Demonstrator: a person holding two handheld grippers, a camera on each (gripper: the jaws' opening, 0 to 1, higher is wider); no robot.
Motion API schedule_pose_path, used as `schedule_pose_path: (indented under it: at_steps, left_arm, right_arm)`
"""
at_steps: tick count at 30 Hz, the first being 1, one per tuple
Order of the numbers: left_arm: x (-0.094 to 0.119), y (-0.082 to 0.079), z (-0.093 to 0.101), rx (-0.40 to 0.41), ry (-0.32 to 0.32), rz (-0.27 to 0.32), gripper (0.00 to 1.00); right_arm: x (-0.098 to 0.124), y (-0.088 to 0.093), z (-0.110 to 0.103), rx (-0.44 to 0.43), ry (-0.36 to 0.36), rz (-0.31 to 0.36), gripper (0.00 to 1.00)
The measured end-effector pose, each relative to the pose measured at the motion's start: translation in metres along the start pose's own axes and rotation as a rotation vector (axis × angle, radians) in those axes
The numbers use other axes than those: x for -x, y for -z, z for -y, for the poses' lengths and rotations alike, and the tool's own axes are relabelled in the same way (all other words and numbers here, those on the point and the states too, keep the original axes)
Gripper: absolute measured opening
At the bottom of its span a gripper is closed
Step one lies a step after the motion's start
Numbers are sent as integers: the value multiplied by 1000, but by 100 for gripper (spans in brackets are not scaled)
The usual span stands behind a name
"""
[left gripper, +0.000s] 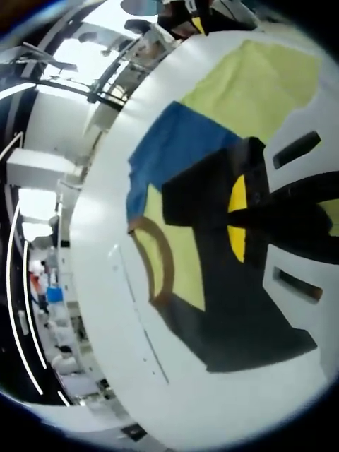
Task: Fold the garment on the visible template until the final outline fits inside the template.
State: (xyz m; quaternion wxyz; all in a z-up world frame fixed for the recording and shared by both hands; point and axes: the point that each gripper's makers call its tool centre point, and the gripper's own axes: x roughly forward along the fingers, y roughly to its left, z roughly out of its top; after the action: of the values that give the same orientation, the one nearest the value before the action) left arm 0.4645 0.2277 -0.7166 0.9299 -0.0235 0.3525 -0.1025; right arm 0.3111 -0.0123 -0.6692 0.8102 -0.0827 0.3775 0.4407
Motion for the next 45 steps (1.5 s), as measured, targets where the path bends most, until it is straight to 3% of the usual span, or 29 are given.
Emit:
schedule_pose_path:
  at_steps: [15, 23, 36, 45]
  left_arm:
    - [13, -26, 40, -7, 95, 52, 0]
    - [16, -42, 72, -22, 166, 83, 0]
    - [9, -38, 124, -1, 271, 71, 0]
    - [-3, -33, 141, -5, 308, 79, 0]
  right_arm:
    - [3, -1, -2, 10, -1, 4, 99]
    - [4, 1, -5, 7, -5, 5, 99]
    - [5, 4, -3, 5, -3, -2, 99]
    - [4, 10, 0, -10, 0, -12, 99]
